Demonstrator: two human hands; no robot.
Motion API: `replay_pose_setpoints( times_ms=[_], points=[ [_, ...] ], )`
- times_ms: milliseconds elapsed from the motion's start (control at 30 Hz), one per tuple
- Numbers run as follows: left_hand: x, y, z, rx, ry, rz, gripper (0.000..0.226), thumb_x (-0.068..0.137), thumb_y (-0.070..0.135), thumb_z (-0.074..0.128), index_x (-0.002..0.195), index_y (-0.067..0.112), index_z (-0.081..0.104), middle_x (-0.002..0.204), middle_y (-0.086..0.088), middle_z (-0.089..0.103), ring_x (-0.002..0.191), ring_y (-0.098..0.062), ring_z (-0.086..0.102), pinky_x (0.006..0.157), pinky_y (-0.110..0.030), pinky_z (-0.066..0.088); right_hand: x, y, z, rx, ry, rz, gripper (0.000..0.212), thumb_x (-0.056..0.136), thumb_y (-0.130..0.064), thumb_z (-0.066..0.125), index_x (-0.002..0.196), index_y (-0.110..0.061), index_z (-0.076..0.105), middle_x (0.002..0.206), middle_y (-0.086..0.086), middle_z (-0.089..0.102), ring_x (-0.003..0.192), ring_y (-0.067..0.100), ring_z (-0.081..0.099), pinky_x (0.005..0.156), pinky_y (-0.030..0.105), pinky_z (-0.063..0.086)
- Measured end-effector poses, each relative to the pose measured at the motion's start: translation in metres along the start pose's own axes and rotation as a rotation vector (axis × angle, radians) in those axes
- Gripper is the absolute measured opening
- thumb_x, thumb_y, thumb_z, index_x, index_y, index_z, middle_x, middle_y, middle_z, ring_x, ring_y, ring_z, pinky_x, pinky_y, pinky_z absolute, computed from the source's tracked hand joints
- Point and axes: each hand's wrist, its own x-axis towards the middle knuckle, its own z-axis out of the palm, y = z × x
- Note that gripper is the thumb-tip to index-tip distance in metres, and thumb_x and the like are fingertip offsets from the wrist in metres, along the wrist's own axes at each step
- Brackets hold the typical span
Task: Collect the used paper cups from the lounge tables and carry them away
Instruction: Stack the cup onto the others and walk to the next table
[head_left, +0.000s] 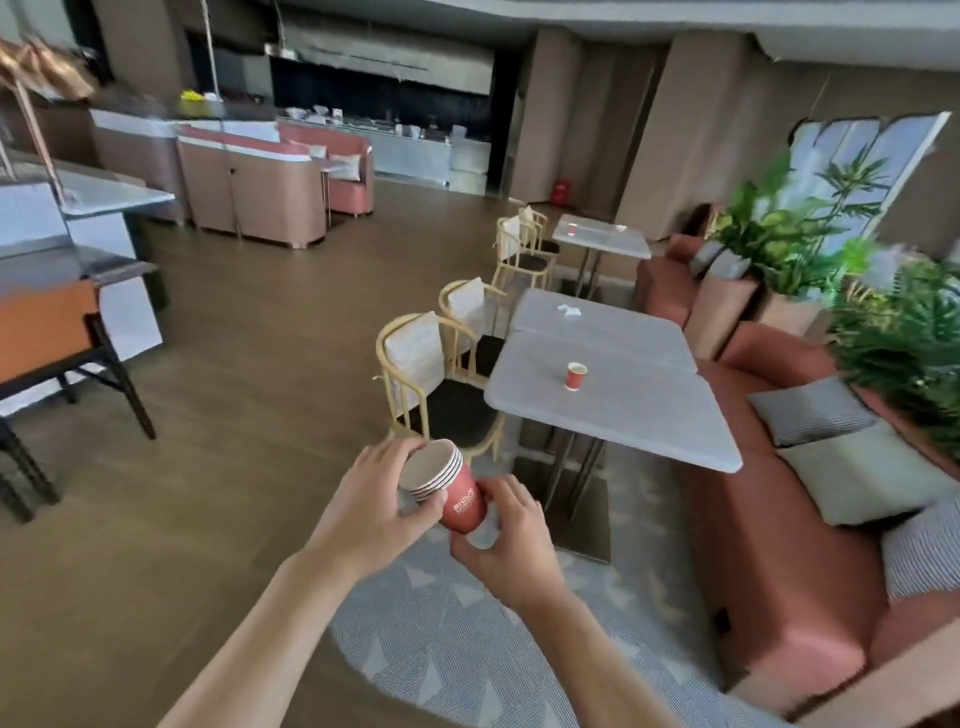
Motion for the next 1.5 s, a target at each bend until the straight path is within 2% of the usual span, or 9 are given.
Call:
replay_pose_setpoints(
  times_ms=[233, 367, 533, 833, 1067, 1200, 1267, 1367, 1500],
  points=[
    [0.088, 0.023, 0.087, -0.005, -0.05, -0.012, 0.056, 0.087, 0.062, 0.063, 0.138, 0.044, 0.049, 0.13, 0.026, 0.054, 0.124, 0.007, 0.046, 0.098, -0.022, 0.043, 0.052, 0.096, -0.043, 0.041, 0.025, 0.045, 0.058, 0.075, -0.048, 0.082, 0.124, -0.023, 0.065, 0.114, -0.014, 0.06, 0.103, 0.009, 0.06, 0.093, 0.042, 0.055],
    [0.134, 0.047, 0.133, -0.033, -0.093, -0.039, 0.062, 0.086, 0.065, 0.062, 0.141, 0.041, 0.047, 0.133, 0.021, 0.053, 0.125, 0.0, 0.047, 0.1, -0.027, 0.046, 0.082, 0.151, -0.074, 0.037, 0.029, 0.076, 0.059, 0.074, -0.052, 0.08, 0.125, -0.029, 0.062, 0.116, -0.017, 0.058, 0.105, 0.008, 0.06, 0.095, 0.041, 0.055],
    [0.178, 0.068, 0.168, -0.008, -0.091, -0.072, 0.061, 0.094, 0.046, 0.074, 0.146, 0.035, 0.046, 0.134, 0.016, 0.052, 0.125, -0.006, 0.048, 0.102, -0.03, 0.047, 0.114, 0.202, -0.09, 0.076, 0.025, 0.073, 0.058, 0.073, -0.056, 0.08, 0.124, -0.037, 0.059, 0.113, -0.021, 0.056, 0.104, 0.007, 0.059, 0.096, 0.037, 0.056],
    [0.234, 0.083, 0.211, 0.034, -0.173, -0.044, 0.057, 0.094, 0.041, 0.075, 0.144, 0.035, 0.048, 0.132, 0.017, 0.053, 0.126, -0.005, 0.049, 0.104, -0.031, 0.047, 0.142, 0.262, -0.095, 0.203, 0.128, 0.117, 0.055, 0.074, -0.051, 0.084, 0.121, -0.034, 0.064, 0.111, -0.024, 0.056, 0.103, 0.005, 0.06, 0.093, 0.039, 0.055],
    [0.294, 0.065, 0.244, -0.038, -0.214, -0.001, 0.059, 0.095, 0.04, 0.076, 0.147, 0.031, 0.049, 0.135, 0.013, 0.054, 0.127, -0.008, 0.05, 0.103, -0.031, 0.049, 0.184, 0.297, -0.104, 0.15, 0.167, 0.173, 0.055, 0.073, -0.05, 0.08, 0.123, -0.034, 0.064, 0.112, -0.022, 0.058, 0.105, 0.003, 0.06, 0.096, 0.037, 0.055],
    [0.341, 0.042, 0.263, -0.091, -0.227, 0.018, 0.064, 0.096, 0.042, 0.074, 0.151, 0.027, 0.045, 0.138, 0.008, 0.052, 0.131, -0.012, 0.049, 0.104, -0.033, 0.051, 0.225, 0.312, -0.109, 0.081, 0.218, 0.176, 0.054, 0.07, -0.044, 0.083, 0.119, -0.041, 0.061, 0.113, -0.026, 0.06, 0.106, -0.001, 0.058, 0.093, 0.028, 0.053],
    [0.37, 0.028, 0.269, -0.134, -0.241, 0.024, 0.067, 0.095, 0.043, 0.074, 0.153, 0.028, 0.044, 0.14, 0.005, 0.051, 0.133, -0.014, 0.049, 0.105, -0.036, 0.054, 0.252, 0.319, -0.109, 0.051, 0.235, 0.19, 0.055, 0.069, -0.045, 0.083, 0.12, -0.041, 0.061, 0.113, -0.026, 0.06, 0.106, 0.0, 0.059, 0.094, 0.031, 0.053],
    [0.419, 0.006, 0.274, -0.179, -0.235, 0.075, 0.066, 0.094, 0.046, 0.074, 0.151, 0.032, 0.044, 0.141, 0.008, 0.051, 0.133, -0.012, 0.048, 0.101, -0.025, 0.049, 0.296, 0.327, -0.105, 0.021, 0.235, 0.21, 0.054, 0.071, -0.046, 0.081, 0.121, -0.038, 0.062, 0.114, -0.024, 0.06, 0.106, 0.004, 0.06, 0.094, 0.038, 0.055],
    [0.475, -0.031, 0.267, -0.208, -0.21, 0.097, 0.063, 0.094, 0.046, 0.074, 0.148, 0.03, 0.045, 0.137, 0.009, 0.053, 0.129, -0.01, 0.049, 0.101, -0.026, 0.047, 0.359, 0.326, -0.09, -0.029, 0.238, 0.208, 0.056, 0.075, -0.04, 0.082, 0.127, -0.027, 0.066, 0.119, -0.016, 0.063, 0.109, 0.012, 0.06, 0.096, 0.041, 0.053]
  ],
)
